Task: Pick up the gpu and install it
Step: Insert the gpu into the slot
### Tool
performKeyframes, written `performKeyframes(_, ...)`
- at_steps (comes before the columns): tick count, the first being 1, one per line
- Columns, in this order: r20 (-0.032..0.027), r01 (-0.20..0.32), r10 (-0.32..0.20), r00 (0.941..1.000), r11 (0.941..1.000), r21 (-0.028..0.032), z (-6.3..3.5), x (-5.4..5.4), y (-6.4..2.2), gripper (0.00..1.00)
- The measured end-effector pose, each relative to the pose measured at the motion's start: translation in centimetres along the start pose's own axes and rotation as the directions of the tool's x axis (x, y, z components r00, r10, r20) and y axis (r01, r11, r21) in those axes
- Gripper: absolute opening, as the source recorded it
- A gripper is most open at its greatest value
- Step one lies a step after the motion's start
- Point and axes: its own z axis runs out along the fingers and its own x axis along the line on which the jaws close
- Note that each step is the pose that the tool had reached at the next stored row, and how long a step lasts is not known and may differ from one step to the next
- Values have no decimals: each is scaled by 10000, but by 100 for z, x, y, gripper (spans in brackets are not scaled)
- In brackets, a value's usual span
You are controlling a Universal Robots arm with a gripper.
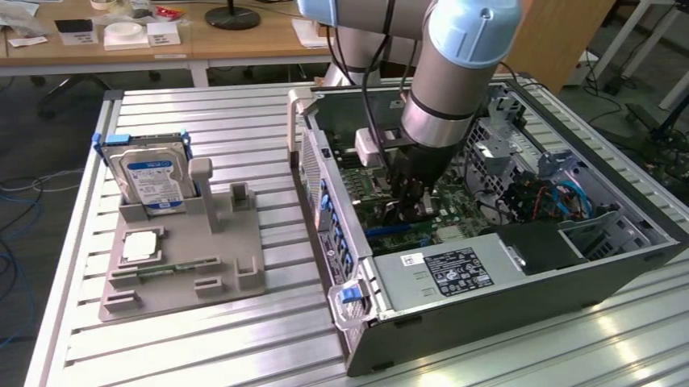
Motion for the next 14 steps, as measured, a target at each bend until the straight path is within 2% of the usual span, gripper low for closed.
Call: performKeyframes(14, 1, -1, 1, 10000, 10000, 0, 39, 2, 10, 28)
